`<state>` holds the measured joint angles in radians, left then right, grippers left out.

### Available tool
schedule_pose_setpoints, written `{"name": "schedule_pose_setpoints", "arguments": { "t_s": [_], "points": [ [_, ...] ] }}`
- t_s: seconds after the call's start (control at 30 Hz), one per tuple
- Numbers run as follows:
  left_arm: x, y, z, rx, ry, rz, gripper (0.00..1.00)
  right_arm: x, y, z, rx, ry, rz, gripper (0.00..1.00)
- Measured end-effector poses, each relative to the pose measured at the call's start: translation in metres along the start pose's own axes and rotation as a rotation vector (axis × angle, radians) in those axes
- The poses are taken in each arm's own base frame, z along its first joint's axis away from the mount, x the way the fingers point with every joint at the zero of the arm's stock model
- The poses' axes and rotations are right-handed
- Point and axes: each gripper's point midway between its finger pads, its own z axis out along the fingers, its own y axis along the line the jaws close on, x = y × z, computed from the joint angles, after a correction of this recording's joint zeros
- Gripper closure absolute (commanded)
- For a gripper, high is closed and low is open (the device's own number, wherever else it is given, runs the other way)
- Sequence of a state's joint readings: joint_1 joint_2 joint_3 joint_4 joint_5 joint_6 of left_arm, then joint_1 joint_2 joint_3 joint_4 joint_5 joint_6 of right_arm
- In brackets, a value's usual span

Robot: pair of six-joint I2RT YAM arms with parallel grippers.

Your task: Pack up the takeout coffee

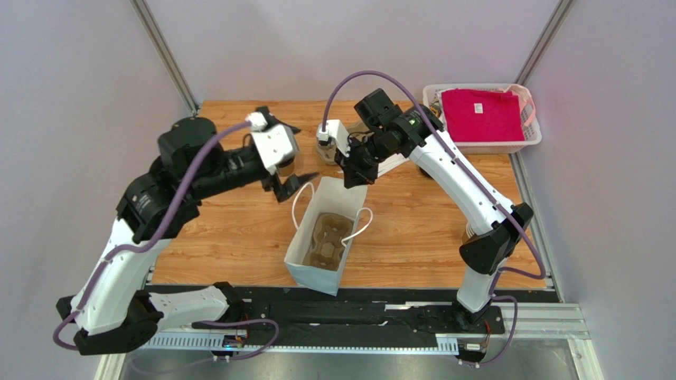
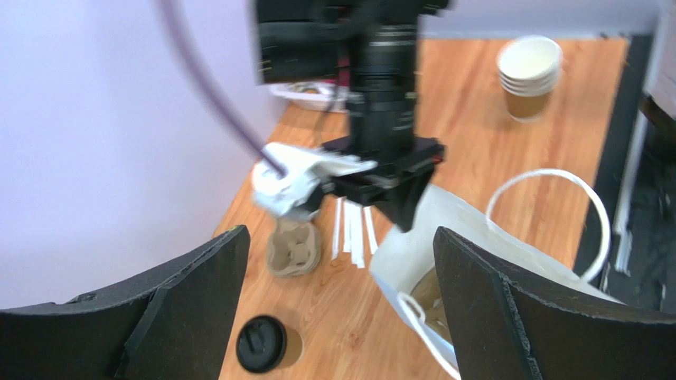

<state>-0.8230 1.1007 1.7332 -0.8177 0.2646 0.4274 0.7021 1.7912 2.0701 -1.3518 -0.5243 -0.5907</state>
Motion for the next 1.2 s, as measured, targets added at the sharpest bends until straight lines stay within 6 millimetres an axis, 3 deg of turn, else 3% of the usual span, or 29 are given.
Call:
{"name": "schedule_pose_setpoints", "arguments": {
  "t_s": [0.07,0.17,0.27,0.33,0.47,0.57,0.67,0.73,1.0,1.2],
  "points": [
    [-0.003,0.019,-0.011,-0.081,-0.005,-0.07,0.05,0.003,-0.004,-0.001,0.005,0.003,0.011,1.0],
    [0.008,0.045,-0.021,-0.188,0.036,-0.168,0.05,0.006,-0.009,-0.003,0.014,0.005,0.026,1.0],
    [0.043,0.076,-0.022,-0.297,0.144,-0.278,0.04,0.012,-0.015,-0.005,0.024,0.007,0.045,1.0],
    [0.079,0.092,-0.017,-0.341,0.247,-0.354,0.03,0.019,-0.017,-0.006,0.025,0.017,0.063,1.0],
    [0.169,0.117,0.008,-0.368,0.475,-0.533,0.03,0.033,-0.018,-0.009,0.025,0.022,0.107,1.0],
    [0.247,0.122,0.026,-0.368,0.665,-0.663,0.02,0.039,-0.016,-0.017,0.036,0.017,0.125,1.0],
    [0.298,0.117,0.035,-0.362,0.794,-0.724,0.02,0.044,-0.015,-0.021,0.049,0.024,0.133,1.0],
    [0.315,0.115,0.036,-0.364,0.845,-0.734,0.02,0.048,-0.014,-0.021,0.052,0.03,0.138,1.0],
    [0.343,0.131,0.047,-0.411,0.907,-0.716,0.04,0.053,-0.013,-0.025,0.074,0.039,0.136,1.0],
    [0.372,0.132,0.057,-0.41,0.964,-0.718,0.04,0.06,-0.022,-0.03,0.107,0.048,0.155,1.0]
  ]
}}
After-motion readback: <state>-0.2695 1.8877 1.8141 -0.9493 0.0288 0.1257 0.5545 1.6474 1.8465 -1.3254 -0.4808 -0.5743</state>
